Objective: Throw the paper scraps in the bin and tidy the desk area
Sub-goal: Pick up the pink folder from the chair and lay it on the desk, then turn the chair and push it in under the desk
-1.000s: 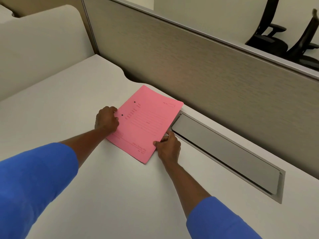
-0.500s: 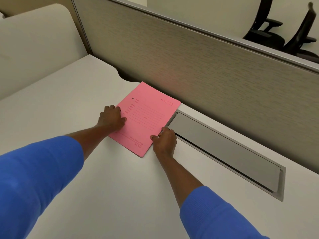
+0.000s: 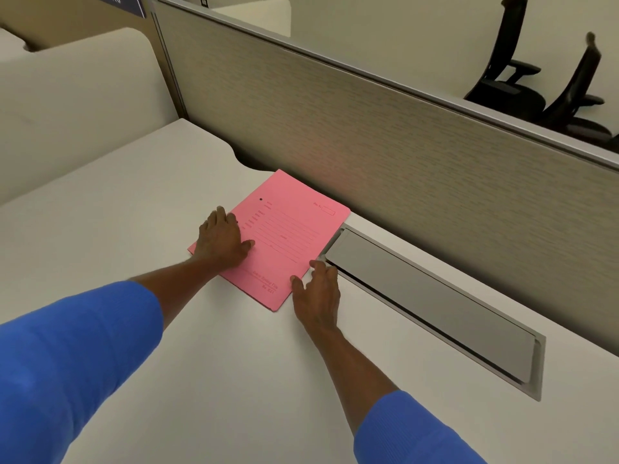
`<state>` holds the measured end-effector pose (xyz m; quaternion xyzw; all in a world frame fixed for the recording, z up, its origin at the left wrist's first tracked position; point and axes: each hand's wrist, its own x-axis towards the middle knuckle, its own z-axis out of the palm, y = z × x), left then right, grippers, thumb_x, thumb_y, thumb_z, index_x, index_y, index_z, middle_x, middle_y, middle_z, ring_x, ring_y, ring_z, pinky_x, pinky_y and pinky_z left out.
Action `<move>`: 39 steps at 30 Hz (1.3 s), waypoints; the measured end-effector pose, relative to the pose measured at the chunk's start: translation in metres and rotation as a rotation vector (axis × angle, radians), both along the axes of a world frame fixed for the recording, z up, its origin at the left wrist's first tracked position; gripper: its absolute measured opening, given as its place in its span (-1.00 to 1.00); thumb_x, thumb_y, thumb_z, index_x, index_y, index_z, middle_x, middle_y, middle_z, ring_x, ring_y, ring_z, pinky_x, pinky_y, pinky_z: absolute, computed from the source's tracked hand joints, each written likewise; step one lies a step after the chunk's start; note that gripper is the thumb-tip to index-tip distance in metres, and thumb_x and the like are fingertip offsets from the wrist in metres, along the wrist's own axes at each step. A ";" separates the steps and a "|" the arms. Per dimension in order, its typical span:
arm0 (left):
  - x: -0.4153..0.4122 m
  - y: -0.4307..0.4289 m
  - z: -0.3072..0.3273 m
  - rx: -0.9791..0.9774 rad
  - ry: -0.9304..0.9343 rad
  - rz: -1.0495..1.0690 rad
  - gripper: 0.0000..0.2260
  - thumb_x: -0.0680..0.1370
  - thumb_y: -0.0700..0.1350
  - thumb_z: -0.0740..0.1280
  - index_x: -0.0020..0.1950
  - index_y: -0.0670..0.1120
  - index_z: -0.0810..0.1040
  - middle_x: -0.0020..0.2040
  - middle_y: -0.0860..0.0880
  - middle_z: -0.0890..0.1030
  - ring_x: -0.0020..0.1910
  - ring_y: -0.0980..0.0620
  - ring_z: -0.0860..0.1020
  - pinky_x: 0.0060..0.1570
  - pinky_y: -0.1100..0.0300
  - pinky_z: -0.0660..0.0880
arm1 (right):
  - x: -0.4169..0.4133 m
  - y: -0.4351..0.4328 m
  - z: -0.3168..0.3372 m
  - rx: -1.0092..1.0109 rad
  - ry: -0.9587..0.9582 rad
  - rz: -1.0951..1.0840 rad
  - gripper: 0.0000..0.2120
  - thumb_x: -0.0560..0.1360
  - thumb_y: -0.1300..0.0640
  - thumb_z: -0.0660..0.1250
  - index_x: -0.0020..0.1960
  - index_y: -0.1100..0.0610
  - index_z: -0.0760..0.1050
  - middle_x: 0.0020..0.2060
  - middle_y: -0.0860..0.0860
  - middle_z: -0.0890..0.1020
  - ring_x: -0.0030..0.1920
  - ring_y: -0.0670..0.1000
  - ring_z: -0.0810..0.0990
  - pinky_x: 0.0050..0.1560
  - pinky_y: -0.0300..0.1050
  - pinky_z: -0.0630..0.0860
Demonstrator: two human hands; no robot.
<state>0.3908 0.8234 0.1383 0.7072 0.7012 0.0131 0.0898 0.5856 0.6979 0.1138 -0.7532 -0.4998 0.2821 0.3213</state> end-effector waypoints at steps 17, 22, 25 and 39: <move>-0.007 -0.205 0.012 0.079 -0.208 -0.249 -0.68 0.58 0.11 0.44 0.24 -0.03 0.63 0.40 -0.03 0.56 0.47 -0.08 0.46 0.43 0.00 0.39 | 0.007 -0.193 0.018 -0.063 -0.199 0.142 -0.40 0.52 -0.15 0.40 0.51 -0.15 0.30 0.33 -0.15 0.45 0.33 -0.07 0.52 0.23 -0.03 0.59; -0.046 -0.290 0.016 0.036 -0.240 -0.244 -0.75 0.63 0.11 0.39 0.17 -0.02 0.64 0.27 0.07 0.59 0.41 -0.02 0.47 0.37 0.09 0.36 | 0.009 -0.252 0.031 -0.141 -0.244 0.143 -0.26 0.48 -0.29 0.41 0.57 -0.15 0.24 0.39 -0.16 0.43 0.47 -0.08 0.41 0.34 0.00 0.52; -0.073 -0.336 0.021 0.012 -0.250 -0.221 -0.79 0.64 0.10 0.38 0.10 -0.02 0.65 0.16 0.09 0.63 0.33 -0.01 0.51 0.32 0.09 0.37 | 0.004 -0.289 0.040 -0.170 -0.255 0.107 -0.27 0.47 -0.30 0.43 0.55 -0.15 0.28 0.36 -0.16 0.47 0.46 -0.07 0.42 0.32 0.00 0.52; -0.153 -0.565 0.044 -0.308 -0.328 -0.121 -0.79 0.65 0.12 0.33 -0.04 0.04 0.65 -0.19 0.11 0.68 -0.17 0.07 0.66 -0.07 0.01 0.68 | -0.049 -0.508 0.062 -0.352 -0.218 0.140 -0.45 0.44 -0.30 0.47 0.35 -0.15 0.45 0.14 -0.15 0.61 0.09 -0.07 0.64 0.10 -0.03 0.59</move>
